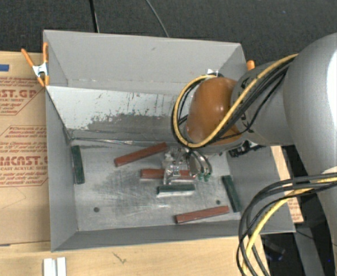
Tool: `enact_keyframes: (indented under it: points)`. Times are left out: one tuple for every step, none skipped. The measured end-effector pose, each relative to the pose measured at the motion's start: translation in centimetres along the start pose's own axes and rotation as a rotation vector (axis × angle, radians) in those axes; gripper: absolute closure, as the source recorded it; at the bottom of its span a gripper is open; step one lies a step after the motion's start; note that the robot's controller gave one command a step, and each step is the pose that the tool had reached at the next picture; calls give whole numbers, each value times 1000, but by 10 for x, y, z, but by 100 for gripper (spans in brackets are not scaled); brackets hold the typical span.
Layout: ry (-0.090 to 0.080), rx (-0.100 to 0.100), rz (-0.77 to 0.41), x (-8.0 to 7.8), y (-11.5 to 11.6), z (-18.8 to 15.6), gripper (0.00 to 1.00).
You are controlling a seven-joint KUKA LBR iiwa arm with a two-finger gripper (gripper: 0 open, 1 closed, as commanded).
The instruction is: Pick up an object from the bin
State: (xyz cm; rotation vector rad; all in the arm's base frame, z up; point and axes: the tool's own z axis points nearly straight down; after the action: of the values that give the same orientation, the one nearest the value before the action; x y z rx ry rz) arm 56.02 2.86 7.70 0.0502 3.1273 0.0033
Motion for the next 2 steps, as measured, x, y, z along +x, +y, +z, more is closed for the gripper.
enact_keyframes:
  points:
    - [12, 2, 93, 11, -6, -102, 100]
    - [12, 2, 93, 11, -6, -102, 100]
